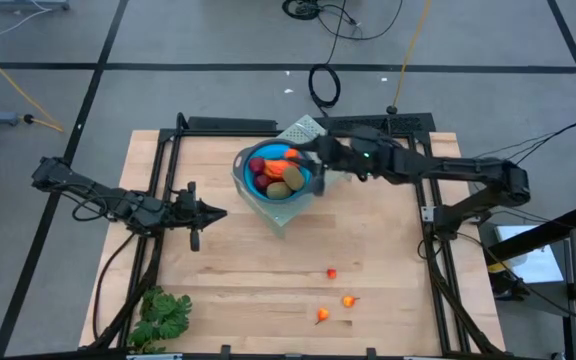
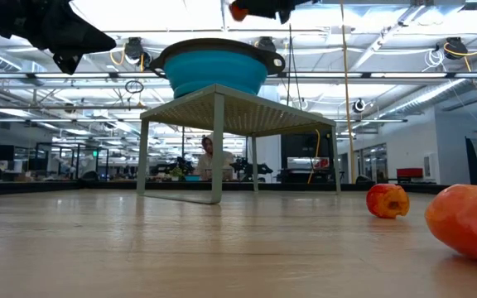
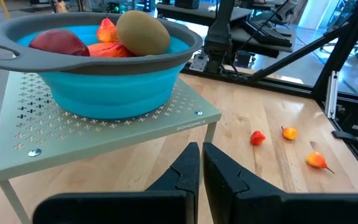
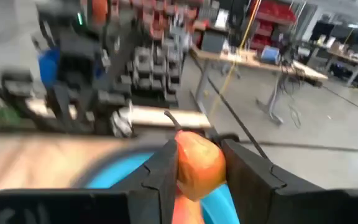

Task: Pick & Place Fruit
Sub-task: Put the peach into the collapsible colander on the shelf

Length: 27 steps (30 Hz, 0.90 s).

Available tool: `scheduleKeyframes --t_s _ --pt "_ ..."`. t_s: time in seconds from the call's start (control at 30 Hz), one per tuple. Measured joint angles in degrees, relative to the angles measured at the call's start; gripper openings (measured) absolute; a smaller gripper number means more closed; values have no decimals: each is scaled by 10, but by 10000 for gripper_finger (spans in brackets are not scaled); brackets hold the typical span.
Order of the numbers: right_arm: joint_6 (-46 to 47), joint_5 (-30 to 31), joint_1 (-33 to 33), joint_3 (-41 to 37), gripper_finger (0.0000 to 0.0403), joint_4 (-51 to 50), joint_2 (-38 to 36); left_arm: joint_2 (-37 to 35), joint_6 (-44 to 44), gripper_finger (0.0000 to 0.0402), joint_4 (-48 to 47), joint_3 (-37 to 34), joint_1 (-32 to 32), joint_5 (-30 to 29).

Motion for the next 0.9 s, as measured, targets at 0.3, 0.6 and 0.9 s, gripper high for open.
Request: scheduleKeyframes --t_s 0.3,0.6,0.9 --pt "-77 0 -34 69 112 -95 71 0 -1 19 0 0 0 0" --pt "-83 -5 -79 74 112 -121 100 0 -2 19 1 0 0 -12" --pt "-73 -45 -93 74 112 -127 116 0 -13 19 0 0 0 -15"
